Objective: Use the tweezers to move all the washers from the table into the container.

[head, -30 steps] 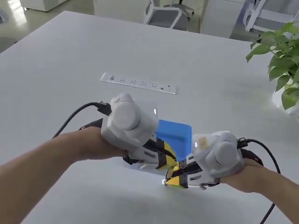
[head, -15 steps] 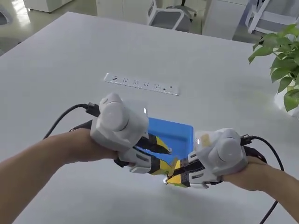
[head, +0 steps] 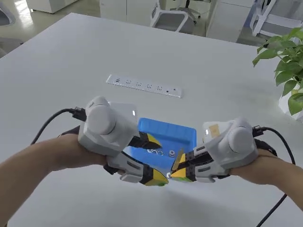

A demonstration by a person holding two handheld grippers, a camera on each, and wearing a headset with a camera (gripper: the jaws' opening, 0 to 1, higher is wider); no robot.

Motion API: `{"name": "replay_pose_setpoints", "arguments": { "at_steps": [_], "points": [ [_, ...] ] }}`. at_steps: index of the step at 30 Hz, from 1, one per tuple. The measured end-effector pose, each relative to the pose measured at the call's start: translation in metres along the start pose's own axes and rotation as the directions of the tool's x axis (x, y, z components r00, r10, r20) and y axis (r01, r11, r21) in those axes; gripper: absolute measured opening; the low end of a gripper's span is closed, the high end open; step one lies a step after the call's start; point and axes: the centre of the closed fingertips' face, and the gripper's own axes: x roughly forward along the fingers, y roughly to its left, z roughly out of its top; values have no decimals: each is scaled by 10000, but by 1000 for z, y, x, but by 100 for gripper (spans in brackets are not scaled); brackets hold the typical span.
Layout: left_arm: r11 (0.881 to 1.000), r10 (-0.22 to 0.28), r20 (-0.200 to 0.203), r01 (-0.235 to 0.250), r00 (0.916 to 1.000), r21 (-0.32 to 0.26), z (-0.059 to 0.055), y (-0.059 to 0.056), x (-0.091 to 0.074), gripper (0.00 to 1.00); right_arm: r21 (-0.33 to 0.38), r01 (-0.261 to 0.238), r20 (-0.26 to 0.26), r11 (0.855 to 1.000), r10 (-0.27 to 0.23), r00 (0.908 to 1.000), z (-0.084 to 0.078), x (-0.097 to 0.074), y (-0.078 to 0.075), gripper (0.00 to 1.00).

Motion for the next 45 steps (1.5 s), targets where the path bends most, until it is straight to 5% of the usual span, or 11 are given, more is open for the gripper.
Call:
{"name": "replay_pose_setpoints", "arguments": {
  "at_steps": [19, 28, 45],
  "points": [
    [9942, 811, 472, -774, 9956, -746, -9, 9, -24, 76, -417, 406, 206, 9983, -398, 9990, 20, -13, -45, 8],
    [9891, 1163, 702, -1091, 9907, -987, -11, 12, -34, 83, -551, 528, 142, 9971, -521, 9985, 15, -4, -65, 8],
    [9848, 1241, 751, -1135, 9894, -1313, -17, 13, -36, 91, -496, 426, -204, 9979, -437, 9988, -10, 18, -77, 9]
  ]
}}
